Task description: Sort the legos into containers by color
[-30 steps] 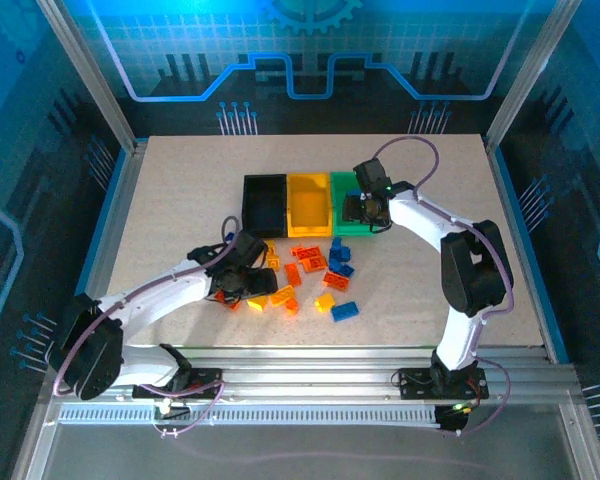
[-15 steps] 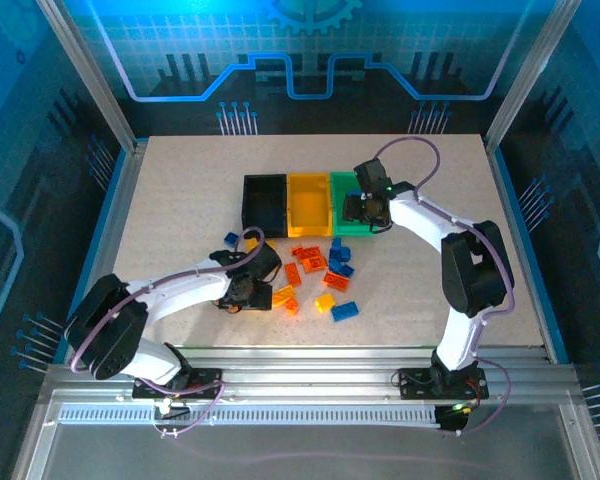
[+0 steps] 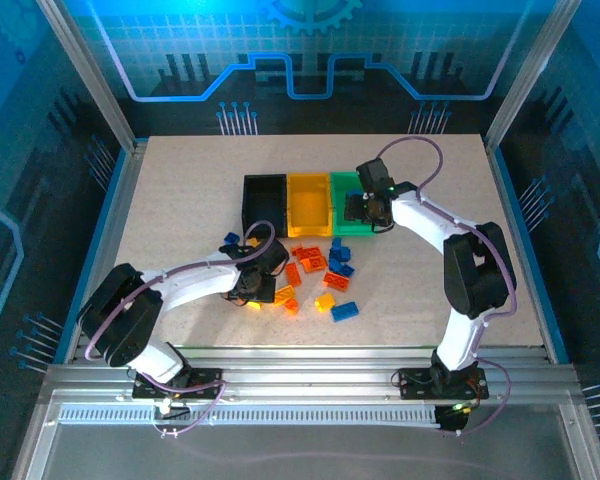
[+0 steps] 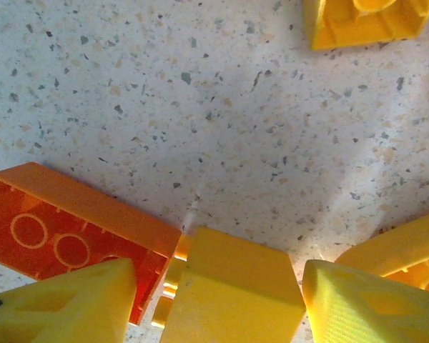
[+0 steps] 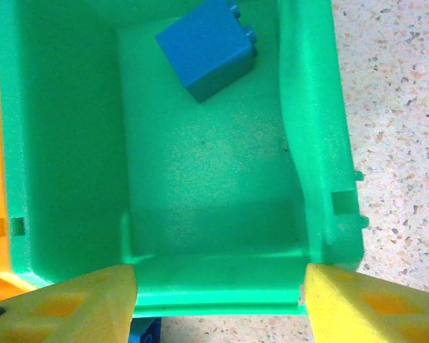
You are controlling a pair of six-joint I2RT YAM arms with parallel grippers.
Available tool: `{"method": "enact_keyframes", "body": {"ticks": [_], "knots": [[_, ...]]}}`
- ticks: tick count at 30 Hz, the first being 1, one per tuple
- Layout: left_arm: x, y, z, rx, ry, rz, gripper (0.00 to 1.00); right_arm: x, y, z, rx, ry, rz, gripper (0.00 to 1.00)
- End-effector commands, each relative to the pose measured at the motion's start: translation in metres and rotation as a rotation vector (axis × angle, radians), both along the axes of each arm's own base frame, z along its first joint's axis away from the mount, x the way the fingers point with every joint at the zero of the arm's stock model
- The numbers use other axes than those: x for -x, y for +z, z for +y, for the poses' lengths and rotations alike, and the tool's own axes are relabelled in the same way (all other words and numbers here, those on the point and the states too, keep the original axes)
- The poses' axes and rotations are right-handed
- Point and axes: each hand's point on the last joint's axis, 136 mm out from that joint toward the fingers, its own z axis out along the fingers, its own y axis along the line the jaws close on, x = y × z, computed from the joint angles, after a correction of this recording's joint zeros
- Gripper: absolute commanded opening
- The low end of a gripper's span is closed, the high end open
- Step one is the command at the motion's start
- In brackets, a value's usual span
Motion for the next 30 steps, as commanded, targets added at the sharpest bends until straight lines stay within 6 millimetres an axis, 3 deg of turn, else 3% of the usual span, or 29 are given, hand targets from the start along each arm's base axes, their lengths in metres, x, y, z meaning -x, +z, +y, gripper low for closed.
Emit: {"method": "enact_keyframes", "body": {"ticks": [1,6,13,23,30], "knots": [[0.001,0.015,-0.007,0.031,-0.006,-0.021,0.66,-0.002,0.010,-0.006,-0.016,-0.023,-0.028,0.64],[0.006,0.031,-0.012,0.083,-0.005,-0.044,0.67,-0.003,0.006,-0.003,-0.028,-0.020,-0.023,0.64],[0.013,0.008,-0.007,0.047,0.003,-0.006,0.66,0.000,0.003,-0.004,-0.035,-0.022,-0.015,0.64],[0.017,-0.011,0.007,-0.012,0.013,-0.013,0.53,0.002,0.007,-0.013,-0.042,-0.041,-0.026,0.64],[0.016,0.005,0.007,0.022,0.028,-0.058,0.41,0.001,0.009,-0.015,-0.046,-0.048,-0.031,0.64]]}}
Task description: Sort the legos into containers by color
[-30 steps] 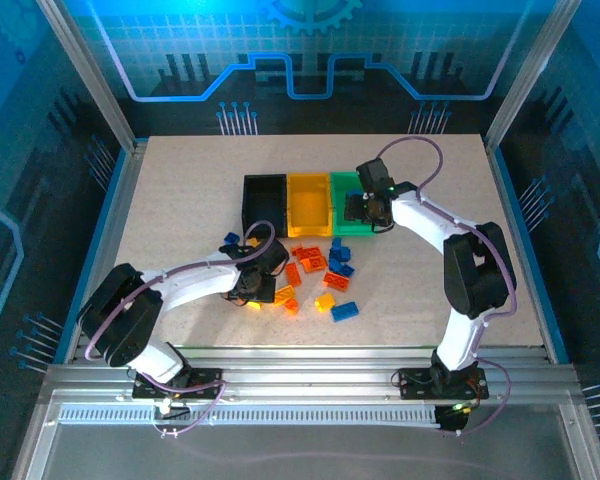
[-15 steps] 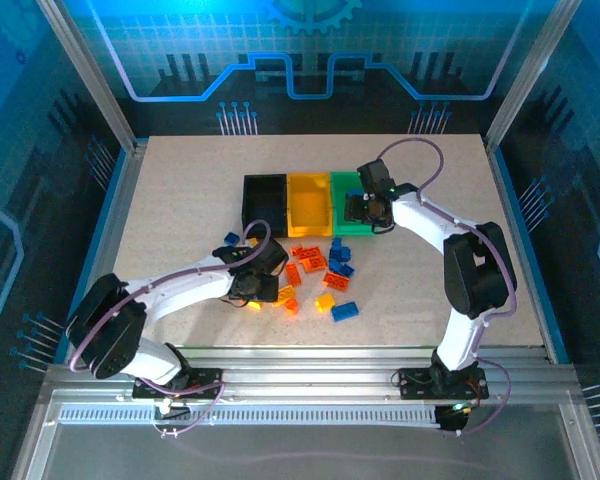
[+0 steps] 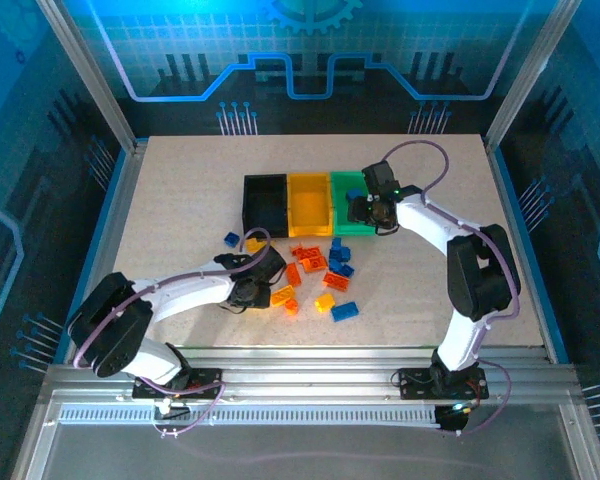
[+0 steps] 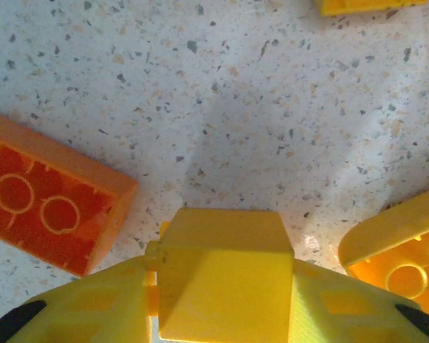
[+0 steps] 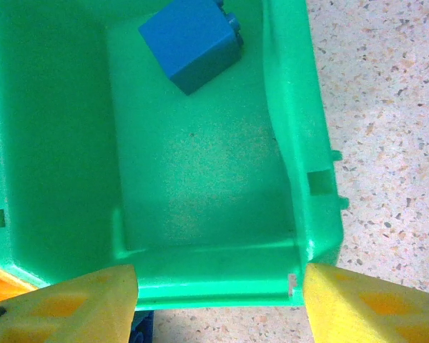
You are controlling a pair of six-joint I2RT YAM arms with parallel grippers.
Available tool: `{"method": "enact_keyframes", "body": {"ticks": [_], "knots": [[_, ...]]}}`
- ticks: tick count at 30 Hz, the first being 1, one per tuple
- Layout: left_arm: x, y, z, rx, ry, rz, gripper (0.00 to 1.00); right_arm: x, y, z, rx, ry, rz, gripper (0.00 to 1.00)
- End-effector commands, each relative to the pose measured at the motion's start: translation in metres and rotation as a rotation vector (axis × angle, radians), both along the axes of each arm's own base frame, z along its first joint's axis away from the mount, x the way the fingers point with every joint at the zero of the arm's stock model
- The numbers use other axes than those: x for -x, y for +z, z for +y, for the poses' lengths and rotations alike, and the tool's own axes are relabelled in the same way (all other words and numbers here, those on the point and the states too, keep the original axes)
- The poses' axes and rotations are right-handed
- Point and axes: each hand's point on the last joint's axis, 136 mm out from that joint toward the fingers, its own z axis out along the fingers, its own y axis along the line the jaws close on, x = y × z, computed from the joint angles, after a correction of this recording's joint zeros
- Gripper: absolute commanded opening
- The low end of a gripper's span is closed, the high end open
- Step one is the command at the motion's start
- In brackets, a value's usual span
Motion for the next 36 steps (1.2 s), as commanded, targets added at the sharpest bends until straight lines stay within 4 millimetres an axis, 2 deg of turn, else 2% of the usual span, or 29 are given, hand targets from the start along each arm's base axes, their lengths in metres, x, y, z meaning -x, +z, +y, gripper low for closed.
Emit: {"method": "enact_keyframes", "body": {"ticks": [1,5,8,11,13,16,21,25,28,31,36], "knots": [[0.003,0.011,0.005,0.001,0.012,-0.021,0.41,-0.002,0.012,-0.006,-0.019,-0.031,-0.029,0.64],[-0.004,0.039,0.003,0.029,0.025,-0.078,0.41,-0.001,0.015,-0.006,-0.025,-0.031,-0.034,0.64],[-0.022,0.067,0.002,0.096,0.064,-0.136,0.40,0.000,0.017,-0.006,-0.028,-0.030,-0.037,0.64],[-0.060,0.098,0.005,0.180,0.125,-0.226,0.38,0.001,0.018,-0.006,-0.034,-0.031,-0.040,0.64],[-0.093,0.122,0.003,0.242,0.155,-0.310,0.38,0.003,0.018,-0.006,-0.037,-0.032,-0.038,0.64],[-0.143,0.143,0.002,0.261,0.191,-0.384,0.38,0.006,0.017,-0.007,-0.035,-0.032,-0.033,0.64],[-0.211,0.140,0.004,0.267,0.258,-0.413,0.36,0.012,0.022,-0.008,-0.030,-0.019,-0.029,0.64],[-0.246,0.117,0.006,0.233,0.302,-0.371,0.35,0.021,0.029,-0.009,-0.029,-0.003,-0.034,0.64],[-0.260,0.098,0.007,0.211,0.319,-0.328,0.34,0.031,0.032,-0.009,-0.038,0.014,-0.035,0.65],[-0.269,0.090,0.002,0.217,0.314,-0.309,0.36,0.042,0.032,-0.008,-0.046,0.034,-0.028,0.65],[-0.272,0.088,-0.003,0.233,0.309,-0.302,0.55,0.056,0.035,-0.008,-0.072,0.054,-0.044,0.67]]}}
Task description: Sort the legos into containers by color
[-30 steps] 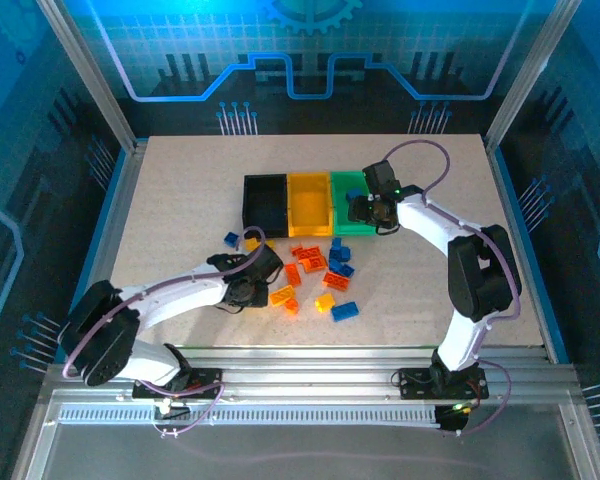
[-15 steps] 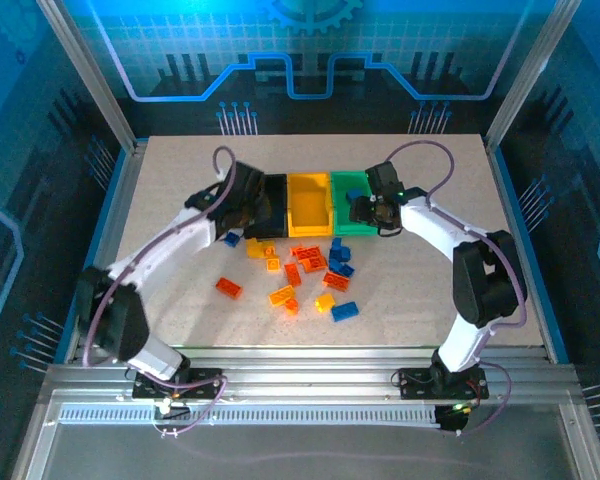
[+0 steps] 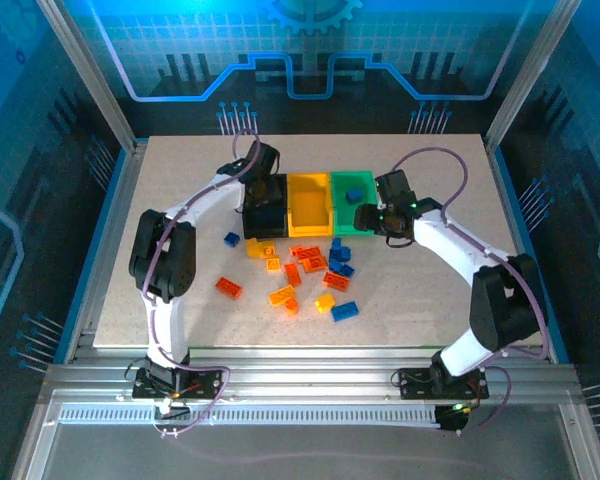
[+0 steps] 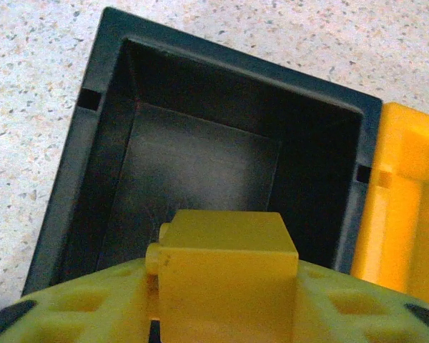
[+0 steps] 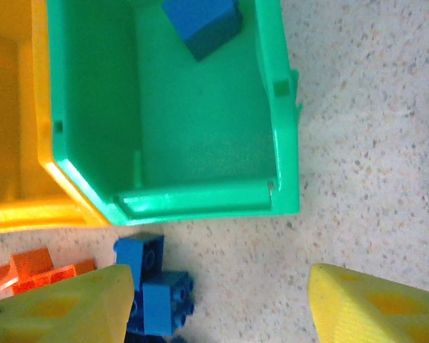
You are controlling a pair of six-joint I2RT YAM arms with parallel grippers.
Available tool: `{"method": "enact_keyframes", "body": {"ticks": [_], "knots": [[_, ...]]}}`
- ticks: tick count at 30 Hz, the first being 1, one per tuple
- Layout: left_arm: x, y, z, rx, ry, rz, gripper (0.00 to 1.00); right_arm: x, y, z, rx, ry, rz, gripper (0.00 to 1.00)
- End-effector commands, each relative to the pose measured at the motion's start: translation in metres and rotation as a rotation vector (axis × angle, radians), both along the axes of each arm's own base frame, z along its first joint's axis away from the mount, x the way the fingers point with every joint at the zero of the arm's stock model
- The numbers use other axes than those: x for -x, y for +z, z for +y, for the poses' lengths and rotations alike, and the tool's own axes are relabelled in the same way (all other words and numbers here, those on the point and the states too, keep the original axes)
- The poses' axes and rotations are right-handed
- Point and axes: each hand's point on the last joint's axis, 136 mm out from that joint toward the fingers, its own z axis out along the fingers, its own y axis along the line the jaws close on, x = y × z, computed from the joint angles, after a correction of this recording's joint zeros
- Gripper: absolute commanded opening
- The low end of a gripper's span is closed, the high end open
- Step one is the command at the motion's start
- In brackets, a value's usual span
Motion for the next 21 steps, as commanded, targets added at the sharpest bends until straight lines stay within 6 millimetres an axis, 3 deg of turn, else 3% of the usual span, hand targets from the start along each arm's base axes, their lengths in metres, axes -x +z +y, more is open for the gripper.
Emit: {"method": "enact_keyframes", "body": {"ticks": [1,5,9,11,13,16,21], "knots": [[-0.004,0.011,-0.005,0.027,-0.011,-0.008,0.59,0.011,0.007,0.001,-0.027,0.025,-0.016,0.68],[-0.001,0.020,-0.008,0.056,-0.015,-0.021,0.71,0.015,0.017,0.005,-0.066,0.045,-0.059,0.71],[0.004,0.050,-0.018,0.137,-0.042,-0.092,0.85,0.020,0.020,0.011,-0.085,0.093,-0.049,0.72],[0.012,0.067,-0.022,0.193,-0.055,-0.127,0.99,0.026,0.019,0.018,-0.099,0.133,-0.030,0.73],[0.023,0.084,-0.026,0.252,-0.073,-0.165,0.99,0.034,0.014,0.028,-0.092,0.187,-0.001,0.74],[0.047,0.103,-0.028,0.331,-0.094,-0.206,0.99,0.055,0.005,0.058,-0.096,0.330,0.049,0.74],[0.100,0.109,-0.006,0.321,-0.073,-0.226,0.99,0.113,-0.011,0.142,-0.037,0.705,0.072,0.74]]}}
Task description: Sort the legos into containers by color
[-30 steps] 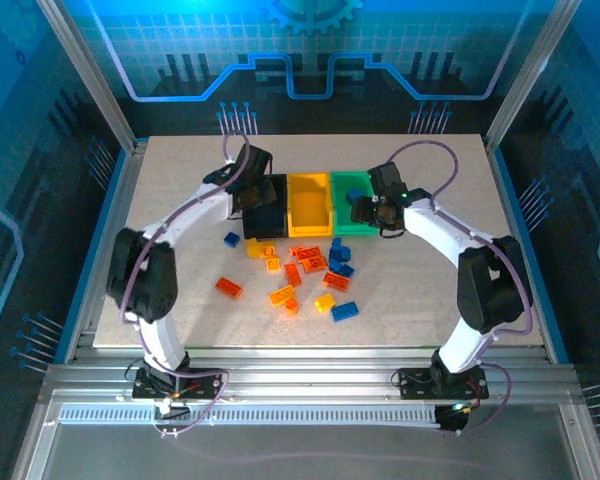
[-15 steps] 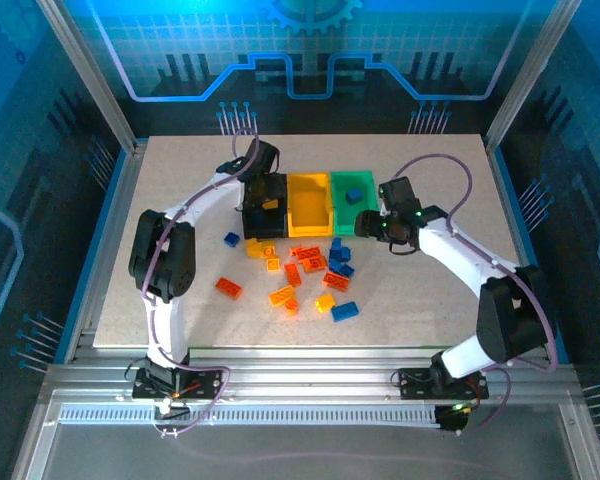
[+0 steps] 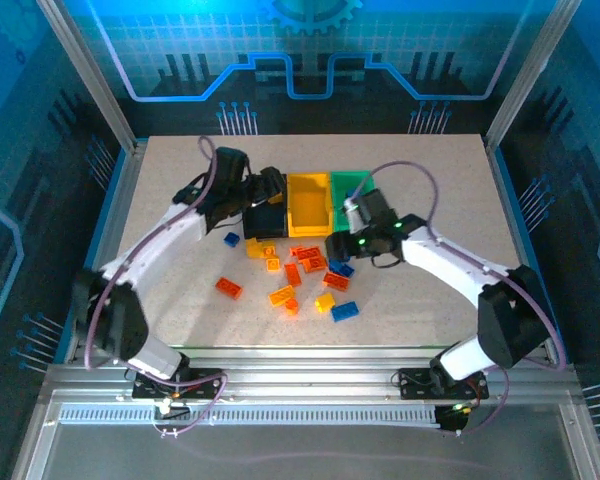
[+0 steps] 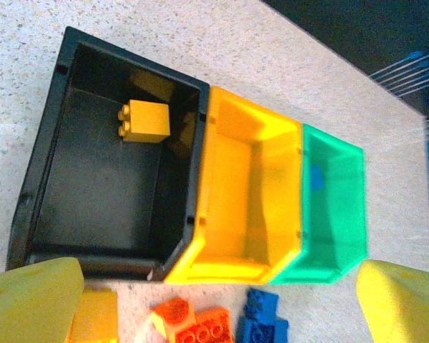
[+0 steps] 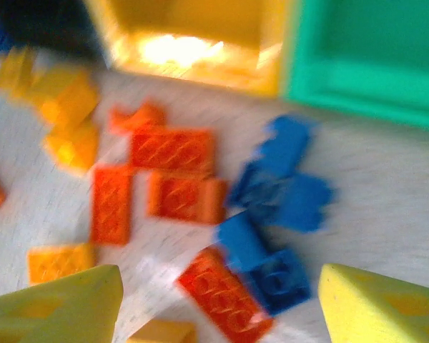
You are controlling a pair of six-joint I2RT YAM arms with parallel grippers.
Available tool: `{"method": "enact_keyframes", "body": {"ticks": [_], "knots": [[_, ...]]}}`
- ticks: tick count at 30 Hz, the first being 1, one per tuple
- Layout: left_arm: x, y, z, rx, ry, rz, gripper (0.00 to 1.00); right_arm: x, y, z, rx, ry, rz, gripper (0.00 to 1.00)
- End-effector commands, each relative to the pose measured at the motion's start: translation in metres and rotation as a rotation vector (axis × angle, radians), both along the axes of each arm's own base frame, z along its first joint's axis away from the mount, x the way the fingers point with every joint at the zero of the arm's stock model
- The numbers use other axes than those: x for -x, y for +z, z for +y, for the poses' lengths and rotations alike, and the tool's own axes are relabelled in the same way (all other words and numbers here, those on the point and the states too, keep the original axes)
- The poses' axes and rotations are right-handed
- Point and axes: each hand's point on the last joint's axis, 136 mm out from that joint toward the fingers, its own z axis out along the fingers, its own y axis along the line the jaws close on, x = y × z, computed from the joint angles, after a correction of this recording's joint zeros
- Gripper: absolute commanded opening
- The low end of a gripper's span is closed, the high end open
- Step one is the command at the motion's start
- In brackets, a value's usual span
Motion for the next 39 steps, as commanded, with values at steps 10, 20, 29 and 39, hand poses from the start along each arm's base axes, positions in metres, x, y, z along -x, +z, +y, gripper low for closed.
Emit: {"method": "enact_keyframes", "body": {"ticks": [10,20,29,39], "knots": [[0.091,-0.009,0.056,-0.082,0.095,0.014,0.99,0.089,-0.060,0.109,0.185,0.464,0.040,0.74],[0.102,-0.021,0.068,-0.100,0.125,0.043,0.99,0.095,-0.079,0.122,0.227,0.500,0.045,0.57],[0.100,-0.021,0.069,-0.090,0.140,0.042,0.99,0.097,-0.064,0.114,0.203,0.489,0.027,0.31],[0.107,-0.029,0.069,-0.063,0.141,0.047,0.99,-0.022,0.050,0.063,0.103,0.106,-0.218,0.31]]}}
